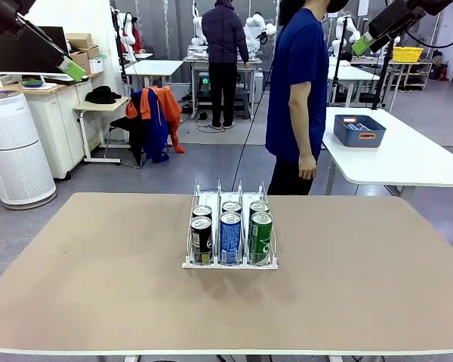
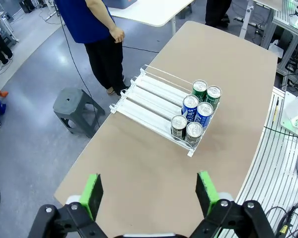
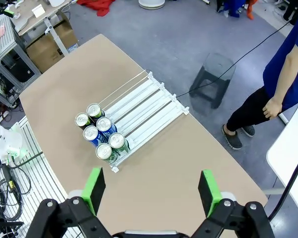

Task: Fill the beverage cans into the dispenser.
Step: Pick up the Sprite handed by the human.

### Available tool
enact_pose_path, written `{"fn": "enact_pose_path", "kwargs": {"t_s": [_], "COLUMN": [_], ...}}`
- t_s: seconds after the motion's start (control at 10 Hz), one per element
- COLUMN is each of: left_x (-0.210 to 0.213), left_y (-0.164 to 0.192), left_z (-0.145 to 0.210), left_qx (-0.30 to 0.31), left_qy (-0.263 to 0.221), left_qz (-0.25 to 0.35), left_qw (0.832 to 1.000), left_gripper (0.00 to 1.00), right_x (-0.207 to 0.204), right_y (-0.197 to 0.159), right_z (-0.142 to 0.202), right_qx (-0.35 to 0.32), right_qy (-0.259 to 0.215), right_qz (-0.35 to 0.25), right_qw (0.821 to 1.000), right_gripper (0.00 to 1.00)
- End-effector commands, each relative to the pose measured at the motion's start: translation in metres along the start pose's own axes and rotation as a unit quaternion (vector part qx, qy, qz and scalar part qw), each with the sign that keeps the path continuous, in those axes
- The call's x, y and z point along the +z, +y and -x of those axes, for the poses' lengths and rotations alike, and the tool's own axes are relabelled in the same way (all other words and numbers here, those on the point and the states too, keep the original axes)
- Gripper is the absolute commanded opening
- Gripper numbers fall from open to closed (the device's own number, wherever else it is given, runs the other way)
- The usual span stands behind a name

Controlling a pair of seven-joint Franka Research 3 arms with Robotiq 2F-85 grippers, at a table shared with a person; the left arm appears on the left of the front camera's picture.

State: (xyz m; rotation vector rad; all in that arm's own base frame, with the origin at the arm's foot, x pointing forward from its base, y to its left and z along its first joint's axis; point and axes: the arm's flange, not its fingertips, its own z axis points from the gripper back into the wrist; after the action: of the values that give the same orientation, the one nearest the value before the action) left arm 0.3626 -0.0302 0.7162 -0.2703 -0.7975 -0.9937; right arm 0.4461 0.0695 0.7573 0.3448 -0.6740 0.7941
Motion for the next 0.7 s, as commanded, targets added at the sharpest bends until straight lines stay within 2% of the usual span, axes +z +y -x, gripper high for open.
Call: {"fn": "enact_pose_path", "kwargs": {"t_s": [0.0,0.6], "left_x": [-0.0021,-0.0021], "left_y": [-0.0001,-0.0001], "left_z": [0.0029,0.0029], "left_qx": [0.001,0.001], "left_qy": [0.0,0.0], "left_qz": [0.003,0.003], "left_qw": [1.0,1.0], "left_gripper": [1.0,1.0], "right_x": [-0.0008,-0.0008], "right_y": [-0.0023,-0.0023], "right_z": [0.0046,0.0046], "right_qx": [0.004,0.004], "right_qy": [-0.003,-0.003], "right_qz": [-0.009,-0.009], "right_qw": [1.0,1.0], "right_gripper": [1.0,1.0]}}
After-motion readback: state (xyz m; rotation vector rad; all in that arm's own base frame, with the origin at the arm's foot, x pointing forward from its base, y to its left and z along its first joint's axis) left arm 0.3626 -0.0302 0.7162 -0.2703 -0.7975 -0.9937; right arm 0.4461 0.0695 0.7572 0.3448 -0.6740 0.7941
